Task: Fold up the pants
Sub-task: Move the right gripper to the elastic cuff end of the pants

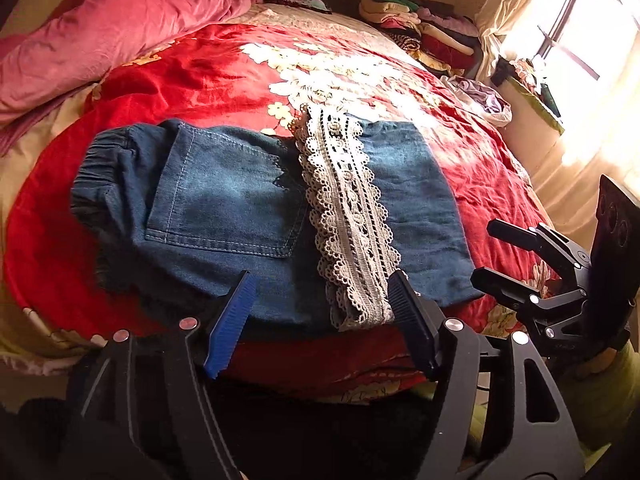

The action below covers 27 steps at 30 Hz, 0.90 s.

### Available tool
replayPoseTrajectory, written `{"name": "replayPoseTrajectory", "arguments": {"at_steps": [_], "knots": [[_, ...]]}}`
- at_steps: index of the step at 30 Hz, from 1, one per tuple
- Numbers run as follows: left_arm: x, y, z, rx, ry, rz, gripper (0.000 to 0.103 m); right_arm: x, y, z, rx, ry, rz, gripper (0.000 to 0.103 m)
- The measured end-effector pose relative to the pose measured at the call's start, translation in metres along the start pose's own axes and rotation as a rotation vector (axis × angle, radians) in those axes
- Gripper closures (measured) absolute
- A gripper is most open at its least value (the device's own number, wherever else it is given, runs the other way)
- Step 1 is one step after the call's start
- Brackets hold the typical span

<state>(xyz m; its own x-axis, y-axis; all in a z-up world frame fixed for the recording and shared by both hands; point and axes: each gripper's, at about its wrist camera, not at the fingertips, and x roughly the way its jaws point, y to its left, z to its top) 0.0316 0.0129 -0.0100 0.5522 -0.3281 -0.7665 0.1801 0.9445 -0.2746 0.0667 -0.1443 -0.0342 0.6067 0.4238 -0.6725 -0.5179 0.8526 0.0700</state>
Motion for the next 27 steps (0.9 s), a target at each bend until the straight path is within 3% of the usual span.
{"name": "replayPoseTrajectory", "arguments": {"at_steps": [7,19,20,21,27], "knots": [[-0.010,0.011,0.000,-0.019,-0.026,0.029,0.025,-0.001,0.009,0.016,-0.025,-0.009,-0.007,0.025],[-0.020,0.039,-0.003,-0.065,-0.058,0.060,0.019,0.015,0.026,0.044,-0.071,-0.016,-0.023,0.025],[-0.021,0.042,-0.004,-0.069,-0.060,0.063,0.019,0.017,0.027,0.046,-0.074,-0.015,-0.025,0.022],[-0.021,0.046,-0.005,-0.074,-0.061,0.065,0.019,0.018,0.029,0.049,-0.073,-0.017,-0.031,0.004],[-0.023,0.067,-0.010,-0.119,-0.067,0.075,0.018,0.030,0.040,0.064,-0.099,-0.019,-0.029,0.005]]}}
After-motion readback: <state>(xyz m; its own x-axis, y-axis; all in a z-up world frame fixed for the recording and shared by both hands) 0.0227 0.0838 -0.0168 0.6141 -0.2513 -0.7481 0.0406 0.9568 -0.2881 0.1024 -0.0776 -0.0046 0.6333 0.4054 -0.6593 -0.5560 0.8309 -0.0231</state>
